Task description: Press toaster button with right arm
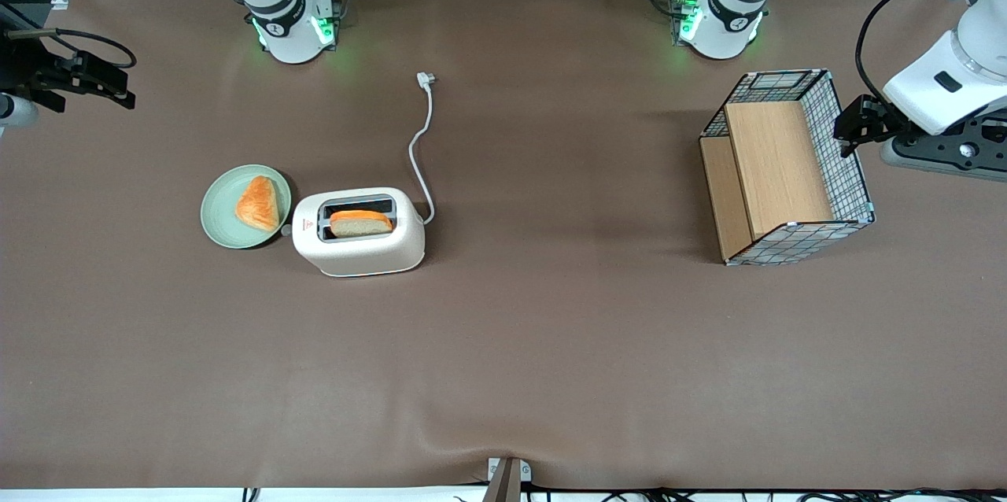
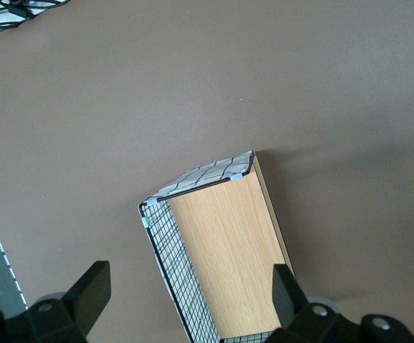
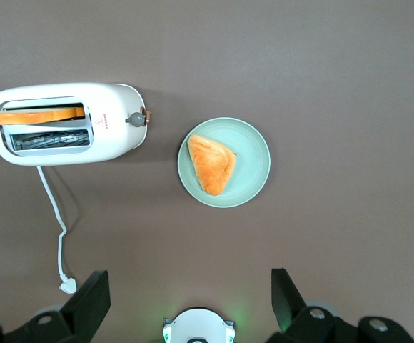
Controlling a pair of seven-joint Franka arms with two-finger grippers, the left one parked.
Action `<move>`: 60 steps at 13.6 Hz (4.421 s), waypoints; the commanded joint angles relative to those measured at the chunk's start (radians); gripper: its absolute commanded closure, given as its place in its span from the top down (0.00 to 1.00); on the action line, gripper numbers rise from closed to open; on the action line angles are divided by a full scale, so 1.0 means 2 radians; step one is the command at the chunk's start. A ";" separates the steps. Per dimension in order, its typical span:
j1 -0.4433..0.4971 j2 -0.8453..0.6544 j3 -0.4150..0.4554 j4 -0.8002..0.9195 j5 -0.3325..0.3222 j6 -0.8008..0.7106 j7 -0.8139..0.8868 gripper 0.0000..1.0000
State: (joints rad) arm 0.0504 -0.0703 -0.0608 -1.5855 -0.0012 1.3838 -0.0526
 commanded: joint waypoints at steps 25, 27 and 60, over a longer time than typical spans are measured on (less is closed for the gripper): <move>0.012 0.027 -0.003 0.001 -0.005 0.008 0.007 1.00; 0.012 0.027 -0.003 -0.001 -0.005 0.010 0.007 1.00; 0.014 0.031 -0.005 -0.029 0.030 0.028 0.006 0.66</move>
State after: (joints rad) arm 0.0738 -0.0027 -0.0634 -1.6241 0.0401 1.4323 -0.0508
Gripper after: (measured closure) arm 0.233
